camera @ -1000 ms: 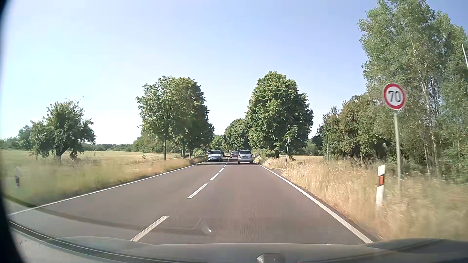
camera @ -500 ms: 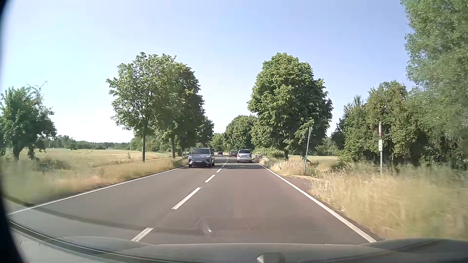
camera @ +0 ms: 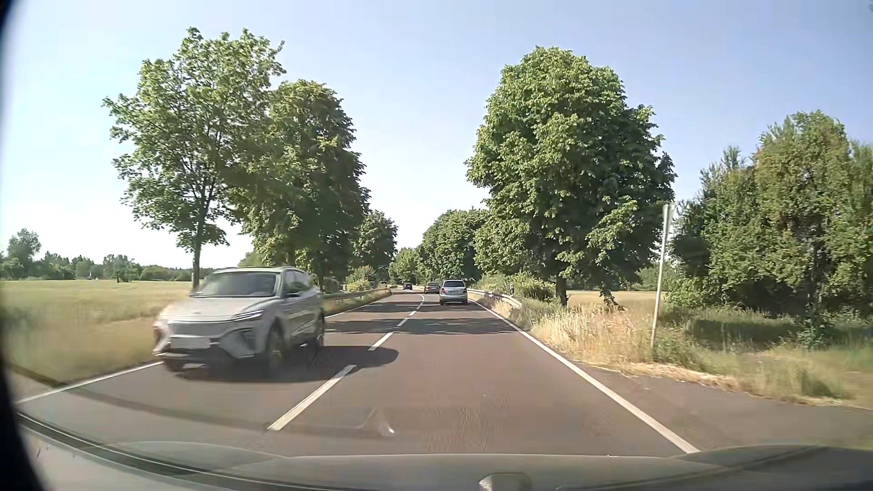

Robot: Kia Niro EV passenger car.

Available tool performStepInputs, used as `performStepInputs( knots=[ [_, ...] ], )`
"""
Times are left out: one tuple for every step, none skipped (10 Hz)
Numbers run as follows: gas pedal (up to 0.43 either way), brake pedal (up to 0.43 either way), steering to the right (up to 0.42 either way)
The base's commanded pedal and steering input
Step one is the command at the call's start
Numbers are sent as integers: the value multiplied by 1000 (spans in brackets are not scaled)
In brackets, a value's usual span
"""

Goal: Follow the waypoints while adhering to traffic rules and regulations

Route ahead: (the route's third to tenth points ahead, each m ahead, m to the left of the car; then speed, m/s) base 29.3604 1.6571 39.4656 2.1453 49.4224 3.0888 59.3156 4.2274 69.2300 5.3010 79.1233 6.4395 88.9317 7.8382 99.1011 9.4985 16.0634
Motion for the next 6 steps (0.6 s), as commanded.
performStepInputs(
  knots=[
    [118,18,-4],
    [118,18,-5],
    [118,18,-4],
    [118,18,-5],
    [118,18,-5],
    [118,18,-5]
  ],
)
